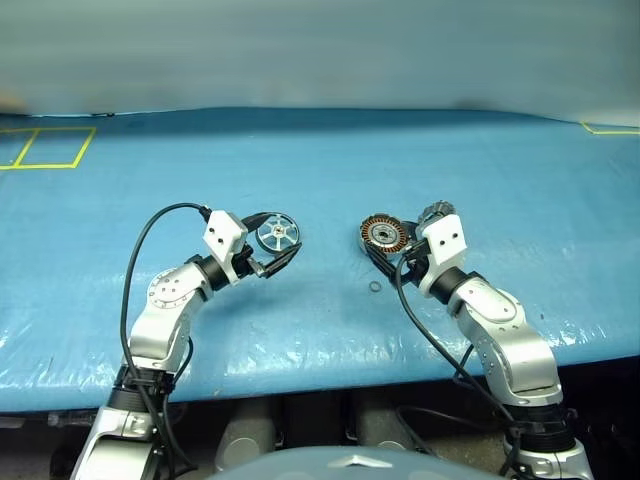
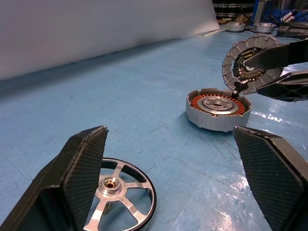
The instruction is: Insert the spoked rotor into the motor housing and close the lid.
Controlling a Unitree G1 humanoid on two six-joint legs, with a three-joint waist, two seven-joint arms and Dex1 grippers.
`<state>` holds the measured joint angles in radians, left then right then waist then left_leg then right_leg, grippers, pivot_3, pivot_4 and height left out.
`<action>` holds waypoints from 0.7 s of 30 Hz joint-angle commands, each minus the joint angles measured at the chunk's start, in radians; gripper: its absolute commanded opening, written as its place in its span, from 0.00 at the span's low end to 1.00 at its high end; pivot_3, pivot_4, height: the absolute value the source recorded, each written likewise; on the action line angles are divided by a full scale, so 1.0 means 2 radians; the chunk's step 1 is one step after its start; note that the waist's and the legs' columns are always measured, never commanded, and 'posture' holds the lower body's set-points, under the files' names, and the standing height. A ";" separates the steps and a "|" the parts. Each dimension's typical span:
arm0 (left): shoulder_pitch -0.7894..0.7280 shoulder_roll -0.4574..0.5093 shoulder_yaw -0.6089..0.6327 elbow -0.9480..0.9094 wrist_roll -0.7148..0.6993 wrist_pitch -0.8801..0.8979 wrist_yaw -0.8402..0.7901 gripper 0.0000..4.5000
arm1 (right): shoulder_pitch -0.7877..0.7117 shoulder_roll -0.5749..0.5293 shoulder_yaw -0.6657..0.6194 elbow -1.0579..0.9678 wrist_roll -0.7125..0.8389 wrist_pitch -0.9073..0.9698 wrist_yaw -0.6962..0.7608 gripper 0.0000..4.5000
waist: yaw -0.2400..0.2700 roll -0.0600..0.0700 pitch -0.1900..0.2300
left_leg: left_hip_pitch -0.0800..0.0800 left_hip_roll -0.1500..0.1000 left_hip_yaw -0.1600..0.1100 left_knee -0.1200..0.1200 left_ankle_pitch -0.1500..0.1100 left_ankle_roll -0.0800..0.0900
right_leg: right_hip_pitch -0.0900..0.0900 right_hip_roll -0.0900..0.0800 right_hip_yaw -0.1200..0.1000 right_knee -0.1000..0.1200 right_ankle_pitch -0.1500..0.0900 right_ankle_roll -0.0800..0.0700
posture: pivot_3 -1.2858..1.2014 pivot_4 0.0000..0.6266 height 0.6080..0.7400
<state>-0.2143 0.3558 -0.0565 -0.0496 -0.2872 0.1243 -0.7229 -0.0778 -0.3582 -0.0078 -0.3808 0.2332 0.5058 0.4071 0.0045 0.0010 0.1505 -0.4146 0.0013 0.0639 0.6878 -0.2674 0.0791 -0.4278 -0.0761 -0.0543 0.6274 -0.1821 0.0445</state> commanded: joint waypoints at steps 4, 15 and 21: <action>-0.010 -0.002 0.004 -0.014 -0.003 -0.009 0.000 1.00 | -0.004 -0.020 0.018 -0.013 -0.022 0.000 0.008 1.00 | 0.000 0.000 0.000 | 0.000 0.000 0.000 0.000 0.000 0.000 | 0.000 0.000 0.000 0.000 0.000 0.000 | 0.52 0.24 1.00; -0.008 -0.016 -0.008 -0.004 0.006 -0.016 0.002 1.00 | -0.079 -0.162 0.103 -0.024 -0.097 0.022 0.105 1.00 | -0.001 0.000 0.000 | 0.000 0.000 0.000 0.001 0.000 0.000 | 0.000 0.000 0.000 0.000 0.000 0.001 | 0.52 0.24 1.00; -0.006 -0.022 -0.015 0.000 0.009 -0.020 0.000 1.00 | -0.176 -0.220 0.172 0.032 -0.137 0.002 0.202 1.00 | 0.000 0.000 0.000 | 0.000 0.000 0.000 0.001 0.000 0.001 | 0.000 0.000 0.000 0.000 0.000 0.000 | 0.52 0.24 1.00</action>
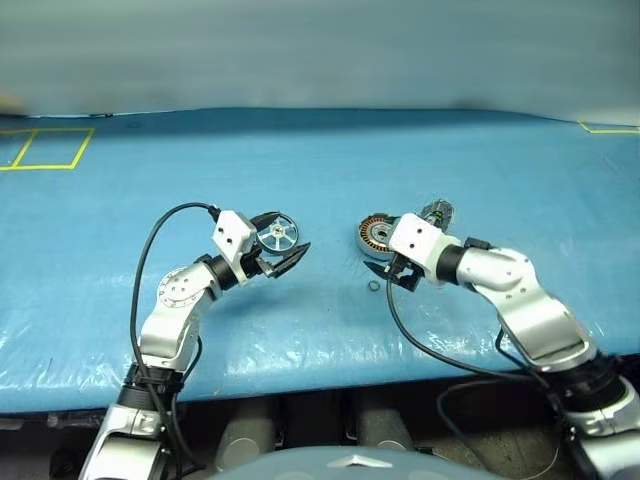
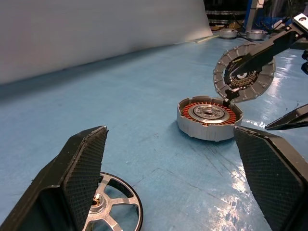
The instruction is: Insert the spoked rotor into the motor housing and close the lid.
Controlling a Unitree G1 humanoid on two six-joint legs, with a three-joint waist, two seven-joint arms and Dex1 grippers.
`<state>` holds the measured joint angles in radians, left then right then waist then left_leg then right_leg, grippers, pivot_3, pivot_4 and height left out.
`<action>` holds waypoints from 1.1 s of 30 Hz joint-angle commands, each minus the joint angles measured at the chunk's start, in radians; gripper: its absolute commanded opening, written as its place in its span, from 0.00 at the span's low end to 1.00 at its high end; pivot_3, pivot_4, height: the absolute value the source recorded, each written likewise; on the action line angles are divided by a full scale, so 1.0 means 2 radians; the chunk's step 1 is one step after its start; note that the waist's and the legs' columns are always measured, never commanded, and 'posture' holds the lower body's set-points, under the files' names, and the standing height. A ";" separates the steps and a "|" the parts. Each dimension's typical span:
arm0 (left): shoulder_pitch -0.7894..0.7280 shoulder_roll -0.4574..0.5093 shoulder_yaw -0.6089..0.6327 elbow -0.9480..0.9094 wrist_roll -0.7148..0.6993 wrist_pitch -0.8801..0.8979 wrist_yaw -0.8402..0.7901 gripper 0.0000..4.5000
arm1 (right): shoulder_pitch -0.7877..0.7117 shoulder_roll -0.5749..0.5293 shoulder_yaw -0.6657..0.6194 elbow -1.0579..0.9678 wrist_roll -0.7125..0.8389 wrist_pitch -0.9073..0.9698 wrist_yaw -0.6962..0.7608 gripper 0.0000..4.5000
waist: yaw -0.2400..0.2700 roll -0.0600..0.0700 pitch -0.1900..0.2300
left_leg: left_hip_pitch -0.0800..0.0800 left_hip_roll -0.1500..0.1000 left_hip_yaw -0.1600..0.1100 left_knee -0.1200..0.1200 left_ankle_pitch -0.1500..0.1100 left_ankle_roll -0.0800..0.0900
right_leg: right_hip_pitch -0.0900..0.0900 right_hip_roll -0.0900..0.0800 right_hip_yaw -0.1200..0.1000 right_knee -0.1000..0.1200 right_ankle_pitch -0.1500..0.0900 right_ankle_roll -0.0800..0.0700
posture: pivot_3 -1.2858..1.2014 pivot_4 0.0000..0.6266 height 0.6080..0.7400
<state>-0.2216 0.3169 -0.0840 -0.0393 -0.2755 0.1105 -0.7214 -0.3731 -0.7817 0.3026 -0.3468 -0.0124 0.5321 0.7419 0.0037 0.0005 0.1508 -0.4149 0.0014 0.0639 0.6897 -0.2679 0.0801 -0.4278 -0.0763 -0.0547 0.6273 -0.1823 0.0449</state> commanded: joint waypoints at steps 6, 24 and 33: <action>0.009 -0.012 -0.007 -0.001 0.004 -0.020 0.003 1.00 | -0.113 0.010 0.050 0.140 -0.025 -0.028 0.097 1.00 | 0.001 -0.001 0.000 | 0.000 0.000 0.000 0.000 0.000 0.000 | 0.000 0.000 0.000 0.000 0.001 -0.002 | 0.52 0.24 1.00; 0.040 -0.036 -0.020 -0.012 0.005 -0.020 0.020 1.00 | -0.175 0.017 0.068 0.250 -0.073 -0.067 0.189 1.00 | 0.000 -0.001 0.000 | -0.001 0.000 0.001 0.000 0.001 -0.001 | 0.000 -0.001 0.000 -0.001 0.001 -0.002 | 0.52 0.24 1.00; 0.036 -0.029 -0.017 -0.017 0.003 -0.017 0.023 1.00 | -0.176 0.039 0.066 0.290 -0.071 -0.065 0.192 1.00 | 0.000 -0.001 0.000 | 0.000 0.000 0.001 0.000 0.000 -0.001 | 0.000 -0.001 0.000 0.000 0.001 -0.002 | 0.52 0.24 1.00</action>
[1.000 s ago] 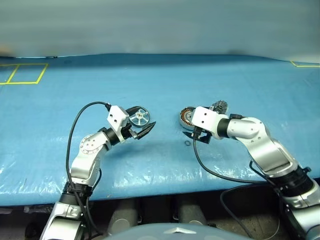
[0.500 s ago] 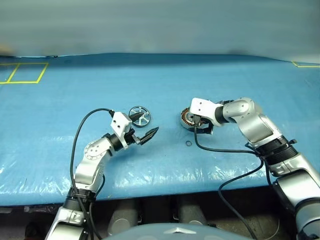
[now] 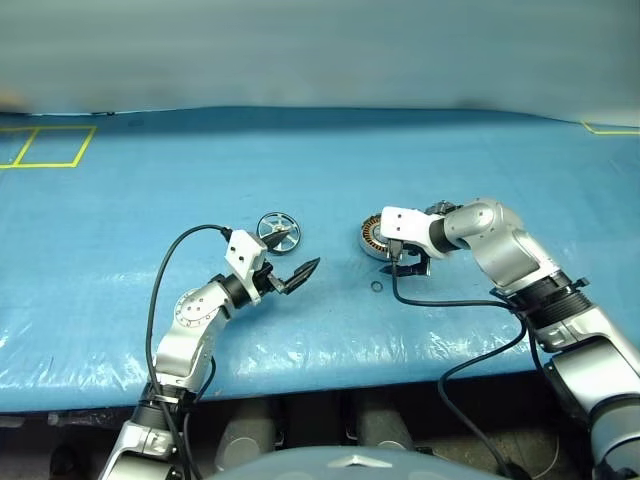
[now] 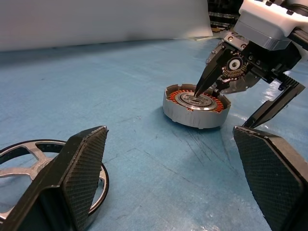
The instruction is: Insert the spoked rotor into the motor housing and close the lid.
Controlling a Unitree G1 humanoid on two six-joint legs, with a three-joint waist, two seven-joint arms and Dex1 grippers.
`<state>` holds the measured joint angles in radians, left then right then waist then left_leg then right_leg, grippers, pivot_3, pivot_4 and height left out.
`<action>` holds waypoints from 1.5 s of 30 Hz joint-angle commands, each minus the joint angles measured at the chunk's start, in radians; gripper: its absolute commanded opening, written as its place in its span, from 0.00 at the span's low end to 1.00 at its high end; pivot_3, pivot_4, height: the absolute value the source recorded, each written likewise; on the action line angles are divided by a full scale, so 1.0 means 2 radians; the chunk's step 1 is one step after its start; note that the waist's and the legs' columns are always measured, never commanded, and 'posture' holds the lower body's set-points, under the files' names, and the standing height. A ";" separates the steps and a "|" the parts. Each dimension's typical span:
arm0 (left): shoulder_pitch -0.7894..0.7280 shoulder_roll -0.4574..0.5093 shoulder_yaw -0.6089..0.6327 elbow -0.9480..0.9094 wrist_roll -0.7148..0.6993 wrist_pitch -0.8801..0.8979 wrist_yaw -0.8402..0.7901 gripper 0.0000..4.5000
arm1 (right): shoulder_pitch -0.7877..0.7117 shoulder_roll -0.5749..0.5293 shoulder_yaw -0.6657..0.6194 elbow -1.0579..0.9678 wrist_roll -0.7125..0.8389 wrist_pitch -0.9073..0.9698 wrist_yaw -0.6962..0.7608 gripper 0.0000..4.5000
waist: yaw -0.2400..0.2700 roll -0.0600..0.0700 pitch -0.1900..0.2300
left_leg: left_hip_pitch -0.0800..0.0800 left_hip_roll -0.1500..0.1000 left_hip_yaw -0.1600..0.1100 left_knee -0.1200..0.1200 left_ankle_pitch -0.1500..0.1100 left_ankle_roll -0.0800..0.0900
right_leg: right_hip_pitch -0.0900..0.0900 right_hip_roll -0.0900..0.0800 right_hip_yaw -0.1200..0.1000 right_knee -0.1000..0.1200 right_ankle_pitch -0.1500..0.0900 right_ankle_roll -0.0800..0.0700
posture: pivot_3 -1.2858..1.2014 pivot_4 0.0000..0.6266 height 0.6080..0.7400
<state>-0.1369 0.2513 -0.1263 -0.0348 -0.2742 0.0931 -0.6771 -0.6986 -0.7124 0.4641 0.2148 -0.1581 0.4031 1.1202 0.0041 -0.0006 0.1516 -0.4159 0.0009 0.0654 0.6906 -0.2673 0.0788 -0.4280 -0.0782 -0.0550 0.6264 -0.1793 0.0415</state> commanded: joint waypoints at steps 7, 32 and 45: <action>-0.002 0.013 0.008 -0.026 0.003 -0.007 0.006 1.00 | -0.022 0.028 -0.014 0.060 -0.003 -0.002 -0.008 1.00 | -0.001 0.000 0.000 | 0.000 0.000 0.000 0.000 0.000 0.000 | 0.000 0.000 0.000 0.000 0.000 0.000 | 0.52 0.24 1.00; -0.008 0.048 0.028 -0.028 0.001 -0.001 0.014 1.00 | 0.046 0.017 0.040 -0.101 -0.125 -0.168 -0.068 0.49 | -0.009 0.000 0.000 | 0.000 0.002 0.001 0.000 0.001 -0.002 | 0.000 0.001 -0.001 0.000 0.001 -0.001 | 0.52 0.24 1.00; 0.015 0.062 0.050 -0.058 0.000 0.010 0.032 1.00 | 0.012 0.036 0.099 -0.105 -0.221 -0.316 -0.054 0.49 | -0.008 0.000 0.000 | 0.001 0.002 0.001 0.000 0.002 -0.003 | 0.000 0.001 -0.001 0.000 0.000 -0.001 | 0.52 0.24 1.00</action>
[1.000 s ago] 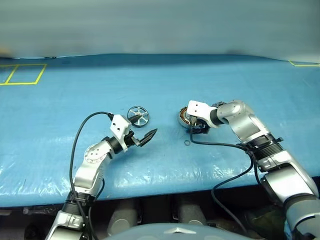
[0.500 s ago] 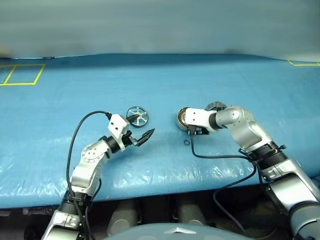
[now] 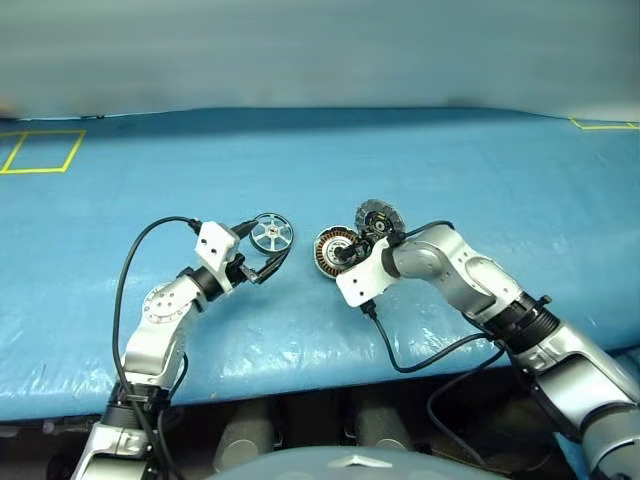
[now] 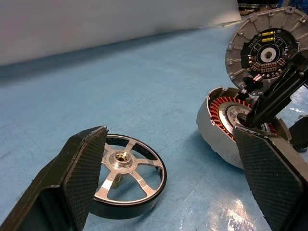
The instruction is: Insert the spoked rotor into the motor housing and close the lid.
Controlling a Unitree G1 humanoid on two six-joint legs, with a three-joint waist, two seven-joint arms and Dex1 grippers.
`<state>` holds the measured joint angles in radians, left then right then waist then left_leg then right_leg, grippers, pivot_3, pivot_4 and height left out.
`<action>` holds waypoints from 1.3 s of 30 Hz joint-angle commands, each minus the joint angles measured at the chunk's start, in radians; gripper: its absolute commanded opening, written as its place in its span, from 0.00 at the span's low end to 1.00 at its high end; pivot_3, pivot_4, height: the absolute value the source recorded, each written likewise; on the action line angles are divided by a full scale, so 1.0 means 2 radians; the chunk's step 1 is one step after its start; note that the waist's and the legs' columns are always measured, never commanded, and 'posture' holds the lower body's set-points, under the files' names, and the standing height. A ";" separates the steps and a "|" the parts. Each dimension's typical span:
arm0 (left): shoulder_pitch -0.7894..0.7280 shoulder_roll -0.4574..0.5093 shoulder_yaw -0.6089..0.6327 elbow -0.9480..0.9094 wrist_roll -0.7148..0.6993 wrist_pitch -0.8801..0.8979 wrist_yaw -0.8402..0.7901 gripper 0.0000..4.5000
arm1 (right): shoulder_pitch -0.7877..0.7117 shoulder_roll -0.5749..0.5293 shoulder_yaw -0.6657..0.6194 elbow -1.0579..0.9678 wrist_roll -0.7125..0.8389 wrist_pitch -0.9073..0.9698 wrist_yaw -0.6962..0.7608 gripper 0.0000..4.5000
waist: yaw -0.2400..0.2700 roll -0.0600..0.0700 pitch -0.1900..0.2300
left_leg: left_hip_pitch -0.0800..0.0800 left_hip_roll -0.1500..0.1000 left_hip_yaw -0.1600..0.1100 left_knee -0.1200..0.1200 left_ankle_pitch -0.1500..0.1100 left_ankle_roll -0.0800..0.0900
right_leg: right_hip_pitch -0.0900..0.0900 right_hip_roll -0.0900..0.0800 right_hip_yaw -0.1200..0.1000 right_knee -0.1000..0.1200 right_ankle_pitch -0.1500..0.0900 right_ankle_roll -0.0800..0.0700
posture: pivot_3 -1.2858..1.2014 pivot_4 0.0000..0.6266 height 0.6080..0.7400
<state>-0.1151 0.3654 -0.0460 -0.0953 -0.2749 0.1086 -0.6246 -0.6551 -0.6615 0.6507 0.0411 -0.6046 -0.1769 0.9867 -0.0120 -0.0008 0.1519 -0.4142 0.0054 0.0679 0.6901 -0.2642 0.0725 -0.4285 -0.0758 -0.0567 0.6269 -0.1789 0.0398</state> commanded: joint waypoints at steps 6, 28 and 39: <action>0.012 0.005 0.014 -0.041 -0.001 0.008 0.012 1.00 | -0.002 0.025 0.008 -0.049 0.037 -0.045 0.067 0.49 | 0.001 0.000 0.000 | 0.000 0.000 0.000 0.000 0.000 0.000 | 0.000 0.000 0.000 0.000 0.000 0.000 | 0.52 0.24 1.00; 0.010 0.003 0.013 -0.037 0.001 0.006 0.013 1.00 | -0.025 0.031 0.007 0.003 0.019 -0.090 0.070 0.49 | 0.001 0.000 0.000 | 0.001 0.000 0.000 0.000 0.001 -0.001 | 0.000 0.000 0.000 0.000 0.000 -0.001 | 0.52 0.24 1.00; 0.011 0.004 0.016 -0.037 0.002 0.004 0.014 1.00 | -0.038 0.023 0.002 -0.003 -0.004 -0.124 0.055 0.99 | 0.002 0.000 0.000 | 0.001 0.000 0.000 0.000 0.001 -0.001 | 0.000 0.000 0.000 0.000 0.001 -0.002 | 0.52 0.24 1.00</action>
<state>-0.0853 0.3664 -0.0273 -0.1290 -0.2752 0.1285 -0.5978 -0.7288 -0.6018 0.6787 0.0708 -0.6183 -0.4160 1.0887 -0.0087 -0.0009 0.1520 -0.4129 0.0060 0.0677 0.6900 -0.2628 0.0704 -0.4280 -0.0757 -0.0574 0.6278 -0.1767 0.0361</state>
